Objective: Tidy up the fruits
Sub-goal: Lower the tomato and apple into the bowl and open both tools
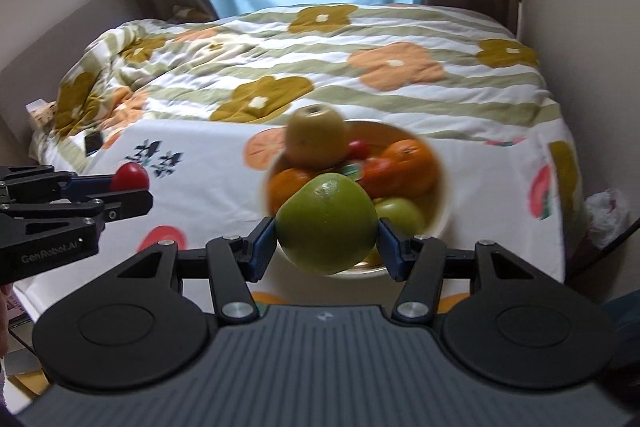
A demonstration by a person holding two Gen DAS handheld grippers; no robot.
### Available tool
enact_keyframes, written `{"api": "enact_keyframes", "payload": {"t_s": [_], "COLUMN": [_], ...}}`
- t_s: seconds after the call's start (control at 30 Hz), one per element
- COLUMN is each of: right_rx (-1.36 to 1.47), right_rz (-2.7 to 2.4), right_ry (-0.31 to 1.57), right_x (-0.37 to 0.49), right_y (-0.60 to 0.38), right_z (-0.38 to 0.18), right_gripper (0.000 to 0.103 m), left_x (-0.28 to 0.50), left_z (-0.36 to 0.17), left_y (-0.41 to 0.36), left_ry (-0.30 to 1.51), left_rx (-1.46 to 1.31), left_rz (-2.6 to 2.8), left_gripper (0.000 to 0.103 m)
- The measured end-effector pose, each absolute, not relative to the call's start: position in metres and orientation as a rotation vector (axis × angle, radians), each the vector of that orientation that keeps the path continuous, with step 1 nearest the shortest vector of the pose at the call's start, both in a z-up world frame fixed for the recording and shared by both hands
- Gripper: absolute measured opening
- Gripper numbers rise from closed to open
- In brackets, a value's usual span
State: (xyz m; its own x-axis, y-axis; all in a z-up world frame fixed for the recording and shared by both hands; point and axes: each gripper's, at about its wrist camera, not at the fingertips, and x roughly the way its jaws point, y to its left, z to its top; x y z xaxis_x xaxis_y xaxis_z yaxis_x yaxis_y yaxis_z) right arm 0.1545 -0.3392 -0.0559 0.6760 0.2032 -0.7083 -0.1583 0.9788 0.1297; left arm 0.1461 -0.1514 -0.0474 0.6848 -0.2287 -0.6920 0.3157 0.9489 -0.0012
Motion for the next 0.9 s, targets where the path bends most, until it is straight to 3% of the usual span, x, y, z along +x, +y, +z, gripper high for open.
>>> {"api": "enact_keyframes", "payload": {"t_s": [0.67,0.7,0.8,0.9], "right_rx": [0.095,0.097,0.097,0.096], "right_rz": [0.181,0.181,0.181,0.181], "right_ry": [0.848,0.848,0.849,0.852], "right_x": [0.208,0.209,0.211,0.215], "right_y": [-0.416,-0.417,-0.418,-0.421], "right_z": [-0.089,-0.089,-0.09,-0.091], "right_gripper": [0.069,0.069,0.069,0.069], "left_x": [0.217,0.217,0.214,0.208], "left_z": [-0.109,-0.109,-0.105,-0.099], "left_y": [-0.254,-0.255,-0.251,-0.243], "left_ry": [0.85,0.848,0.822,0.796], "left_rx": [0.222,0.225,0.22,0.21], "left_rz": [-0.338,-0.331,-0.319,-0.311], "left_gripper": [0.035,0.044,0.09,0.094]}}
